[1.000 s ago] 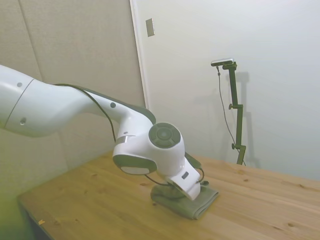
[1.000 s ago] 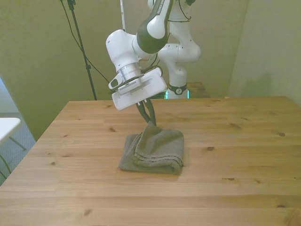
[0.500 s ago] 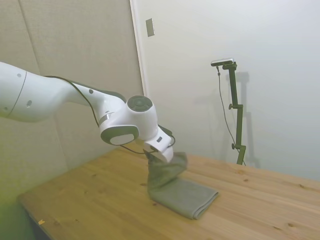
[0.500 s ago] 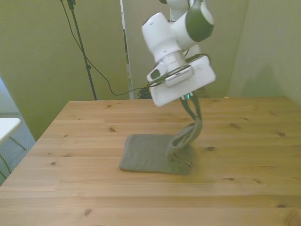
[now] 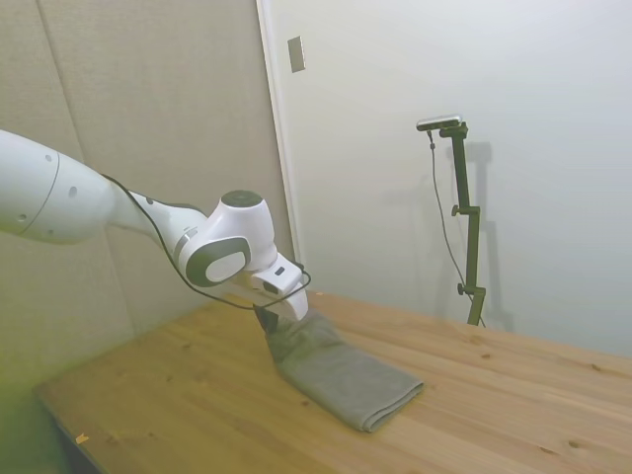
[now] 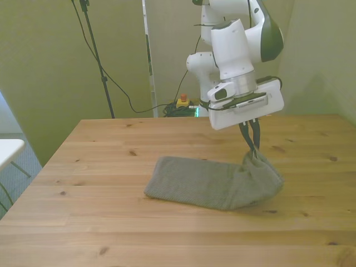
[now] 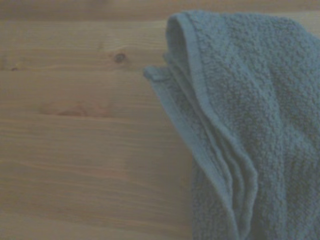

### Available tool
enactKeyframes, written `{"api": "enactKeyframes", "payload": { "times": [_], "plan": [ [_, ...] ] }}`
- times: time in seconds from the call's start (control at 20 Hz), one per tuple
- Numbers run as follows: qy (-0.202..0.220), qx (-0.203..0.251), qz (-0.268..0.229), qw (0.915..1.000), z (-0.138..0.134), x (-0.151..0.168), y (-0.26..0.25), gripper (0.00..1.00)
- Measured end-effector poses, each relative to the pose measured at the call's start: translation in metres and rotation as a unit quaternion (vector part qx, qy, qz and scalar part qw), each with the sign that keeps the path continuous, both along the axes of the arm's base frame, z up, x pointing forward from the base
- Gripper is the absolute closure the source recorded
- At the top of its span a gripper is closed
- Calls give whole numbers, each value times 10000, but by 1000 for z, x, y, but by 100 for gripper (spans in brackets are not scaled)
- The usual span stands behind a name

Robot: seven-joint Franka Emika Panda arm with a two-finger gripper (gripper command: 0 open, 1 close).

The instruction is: Unfold the towel

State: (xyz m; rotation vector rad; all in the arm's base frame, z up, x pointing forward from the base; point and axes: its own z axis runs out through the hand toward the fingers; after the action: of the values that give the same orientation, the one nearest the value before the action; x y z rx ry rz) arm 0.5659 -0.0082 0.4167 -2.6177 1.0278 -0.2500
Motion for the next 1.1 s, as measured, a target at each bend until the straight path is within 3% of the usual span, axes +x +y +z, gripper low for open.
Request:
{"api": "enactKeyframes", "payload": {
  "times": [0.7,0.9,1.1],
  "plan": [
    [-183,-218,152,9995,13,-7,9,0],
    [-94,-653,-54,9978,31,-16,11,0],
    [463,-1343,-643,9878,44,-33,13,0]
  ]
}}
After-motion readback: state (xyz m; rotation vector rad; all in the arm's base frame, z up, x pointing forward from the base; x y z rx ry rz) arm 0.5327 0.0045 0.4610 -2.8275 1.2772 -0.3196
